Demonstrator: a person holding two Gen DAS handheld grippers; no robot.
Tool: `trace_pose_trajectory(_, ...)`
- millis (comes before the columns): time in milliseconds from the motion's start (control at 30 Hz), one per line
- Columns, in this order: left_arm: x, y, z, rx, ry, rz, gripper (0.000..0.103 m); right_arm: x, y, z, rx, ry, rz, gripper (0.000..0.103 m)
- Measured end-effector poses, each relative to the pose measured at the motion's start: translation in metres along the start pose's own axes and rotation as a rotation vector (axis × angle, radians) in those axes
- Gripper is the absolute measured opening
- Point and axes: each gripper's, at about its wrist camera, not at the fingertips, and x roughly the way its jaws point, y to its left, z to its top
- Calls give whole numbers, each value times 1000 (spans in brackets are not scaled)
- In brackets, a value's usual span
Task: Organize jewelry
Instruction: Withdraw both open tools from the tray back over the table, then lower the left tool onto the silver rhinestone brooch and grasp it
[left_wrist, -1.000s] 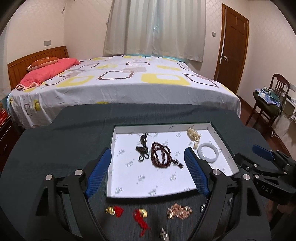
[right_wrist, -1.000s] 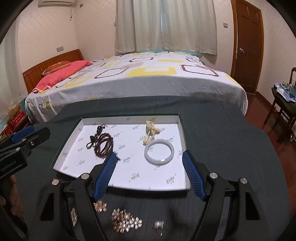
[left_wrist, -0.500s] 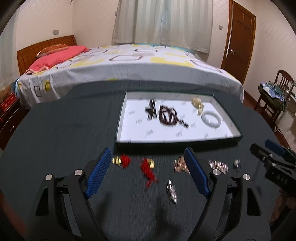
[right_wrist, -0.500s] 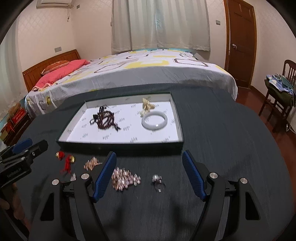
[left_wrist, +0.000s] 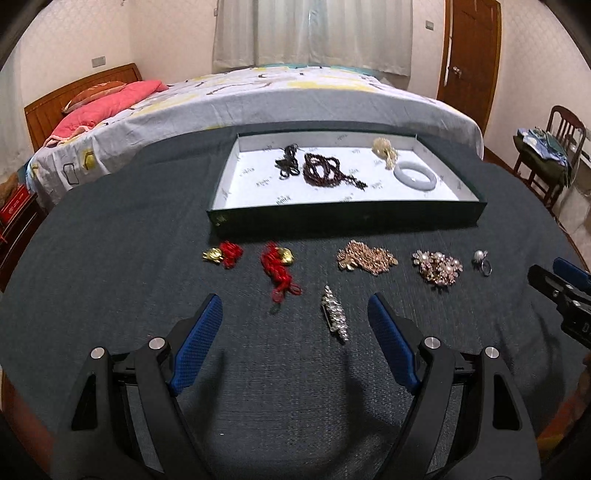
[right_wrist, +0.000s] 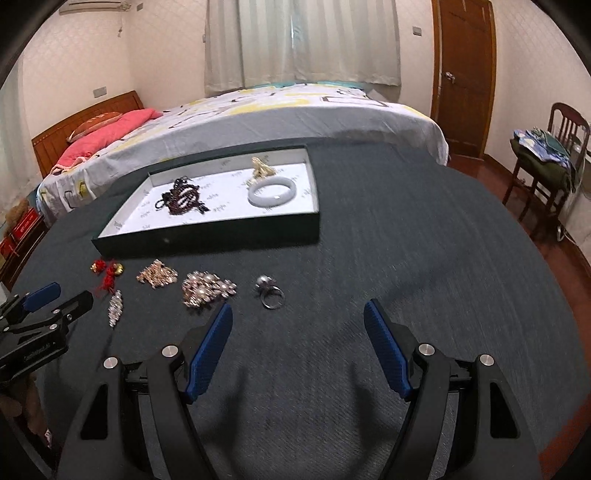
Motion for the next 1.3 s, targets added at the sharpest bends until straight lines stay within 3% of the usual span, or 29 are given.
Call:
trace_pose_trajectory(100,10,-4,-2,-5,30,-4,76,1,-6,-2,8,-1,-6,71)
trace_pose_trajectory(300,28,-14,-6,6,80,-8,60,3,-10,-4,17,2,-5,71)
trace_pose_trajectory(467,37,-16,-6,6,101,-17,44,7,-13,-5,25,11,0,71)
trace_pose_trajectory(600,39,-14,-6,6,96,-28,38,9,-13,-6,27,18,-2,71)
trace_pose_trajectory(667,39,-15,-7,17,91,-34,27,11,-12,-7,26,24,-3,71)
trace_pose_trajectory(800,38,-16,-7,35,85,-52,15,12,-12,-7,23,33,-5,71)
trace_pose_trajectory(1300,28,13,-1,-2,56,-5,13,23,1,-3,-7,53,-1,71)
